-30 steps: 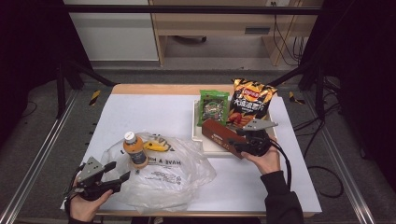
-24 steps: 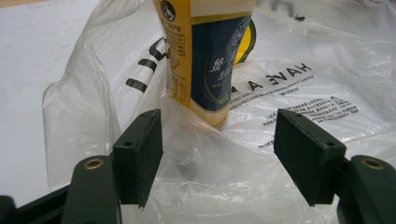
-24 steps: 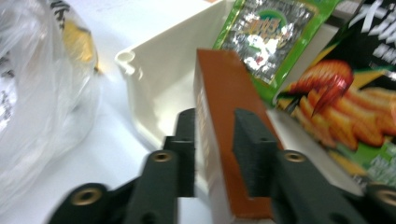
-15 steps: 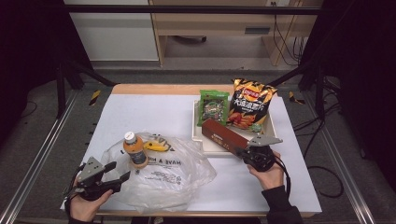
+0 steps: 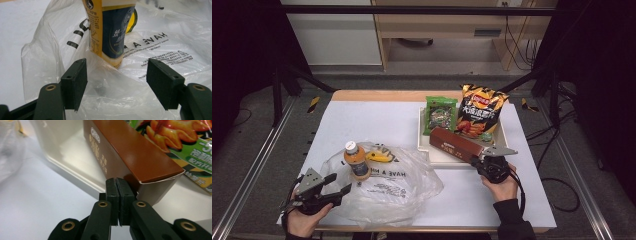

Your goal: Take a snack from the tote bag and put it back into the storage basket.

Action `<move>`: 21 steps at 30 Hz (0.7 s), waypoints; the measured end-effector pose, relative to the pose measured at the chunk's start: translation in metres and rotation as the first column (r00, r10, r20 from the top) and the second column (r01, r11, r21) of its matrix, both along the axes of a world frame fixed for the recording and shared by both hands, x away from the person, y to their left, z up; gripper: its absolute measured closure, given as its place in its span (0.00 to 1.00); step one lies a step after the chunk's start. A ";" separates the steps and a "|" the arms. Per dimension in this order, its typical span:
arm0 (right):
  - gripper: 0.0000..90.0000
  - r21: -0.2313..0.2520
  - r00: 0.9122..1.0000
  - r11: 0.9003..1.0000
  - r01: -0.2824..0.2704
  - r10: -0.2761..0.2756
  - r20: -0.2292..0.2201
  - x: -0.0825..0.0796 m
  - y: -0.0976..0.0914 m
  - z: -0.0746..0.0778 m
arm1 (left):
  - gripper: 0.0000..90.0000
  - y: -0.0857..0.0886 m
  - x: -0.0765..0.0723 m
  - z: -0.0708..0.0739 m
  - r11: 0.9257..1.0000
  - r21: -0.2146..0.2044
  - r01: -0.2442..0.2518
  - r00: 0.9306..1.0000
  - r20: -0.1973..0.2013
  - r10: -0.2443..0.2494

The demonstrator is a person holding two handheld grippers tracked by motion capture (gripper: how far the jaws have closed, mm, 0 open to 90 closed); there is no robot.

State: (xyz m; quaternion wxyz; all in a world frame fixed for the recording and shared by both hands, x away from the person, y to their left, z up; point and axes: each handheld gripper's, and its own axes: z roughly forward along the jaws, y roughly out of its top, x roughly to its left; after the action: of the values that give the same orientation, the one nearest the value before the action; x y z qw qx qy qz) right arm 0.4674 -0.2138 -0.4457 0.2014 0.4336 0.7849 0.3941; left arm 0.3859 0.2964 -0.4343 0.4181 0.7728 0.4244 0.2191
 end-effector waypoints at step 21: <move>0.97 -0.019 0.985 0.985 0.172 -0.171 0.014 0.012 -0.016 -0.012 | 0.37 -0.001 0.001 -0.002 1.000 0.002 0.001 1.000 -0.005 -0.001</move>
State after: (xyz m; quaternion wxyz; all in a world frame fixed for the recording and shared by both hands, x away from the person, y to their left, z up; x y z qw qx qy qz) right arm 0.4794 -0.2296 -0.4581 0.2438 0.4950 0.7475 0.3699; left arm 0.3866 0.2950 -0.4361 0.4163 0.7739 0.4249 0.2172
